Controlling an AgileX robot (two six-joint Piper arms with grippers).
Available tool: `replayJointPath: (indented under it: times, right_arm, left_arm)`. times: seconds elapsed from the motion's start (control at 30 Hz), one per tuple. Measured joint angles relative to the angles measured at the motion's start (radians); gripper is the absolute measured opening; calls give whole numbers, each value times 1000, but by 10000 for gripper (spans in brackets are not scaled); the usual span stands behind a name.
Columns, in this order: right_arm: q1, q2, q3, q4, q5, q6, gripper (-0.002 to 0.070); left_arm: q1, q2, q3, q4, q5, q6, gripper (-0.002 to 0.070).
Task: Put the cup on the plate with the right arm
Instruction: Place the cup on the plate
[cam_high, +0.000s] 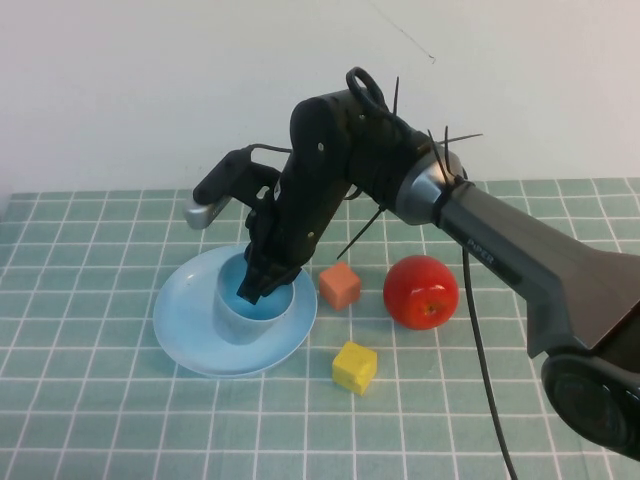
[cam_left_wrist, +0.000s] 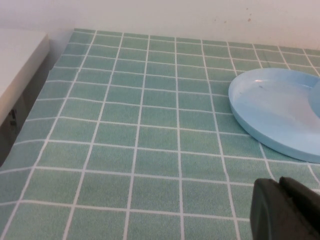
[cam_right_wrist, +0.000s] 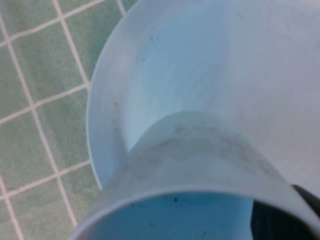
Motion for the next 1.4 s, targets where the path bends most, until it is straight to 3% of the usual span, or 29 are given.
replayJointPath:
  times: [0.6, 0.87, 0.97, 1.27, 1.4]
  right_arm:
    - [0, 19, -9, -43, 3, -37, 35]
    - [0, 19, -9, -43, -13, -28, 233]
    - [0, 19, -9, -43, -13, -25, 259]
    - [0, -61, -63, -98, 30, -19, 260]
    - [0, -126, -134, -135, 43, -10, 150]
  left_arm:
    - [0, 0, 0, 0, 0, 0, -3]
    - [0, 0, 0, 0, 0, 0, -3]
    - [0, 0, 0, 0, 0, 0, -3]
    - [0, 0, 0, 0, 0, 2, -3]
    - [0, 0, 0, 0, 0, 2, -3]
